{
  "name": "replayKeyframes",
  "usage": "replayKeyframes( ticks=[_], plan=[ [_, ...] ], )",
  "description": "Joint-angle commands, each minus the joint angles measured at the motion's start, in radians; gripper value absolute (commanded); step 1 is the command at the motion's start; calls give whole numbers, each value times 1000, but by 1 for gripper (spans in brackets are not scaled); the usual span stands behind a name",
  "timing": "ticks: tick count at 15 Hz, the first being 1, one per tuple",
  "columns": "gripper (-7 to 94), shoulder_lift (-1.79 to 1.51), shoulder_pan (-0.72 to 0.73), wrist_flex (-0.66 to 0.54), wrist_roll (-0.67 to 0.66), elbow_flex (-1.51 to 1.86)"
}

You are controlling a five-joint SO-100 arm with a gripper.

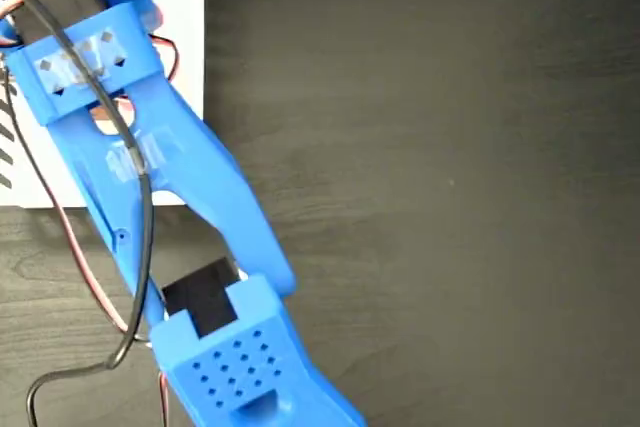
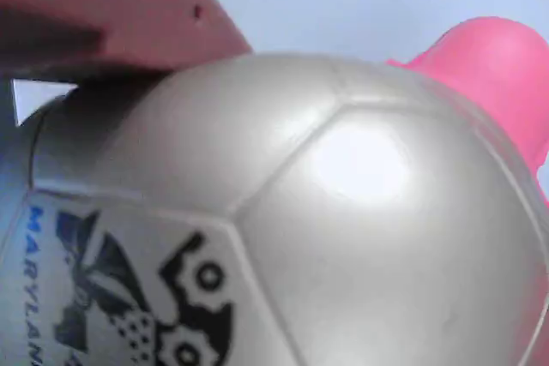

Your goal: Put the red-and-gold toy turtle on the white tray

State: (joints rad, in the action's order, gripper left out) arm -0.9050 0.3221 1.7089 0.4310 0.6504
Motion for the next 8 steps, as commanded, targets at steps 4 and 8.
replayKeyframes(
  ticks=[4, 8],
  plan=[
    [7, -25, 11, 14, 2, 37],
    [46, -25, 12, 11, -34, 67]
  ],
)
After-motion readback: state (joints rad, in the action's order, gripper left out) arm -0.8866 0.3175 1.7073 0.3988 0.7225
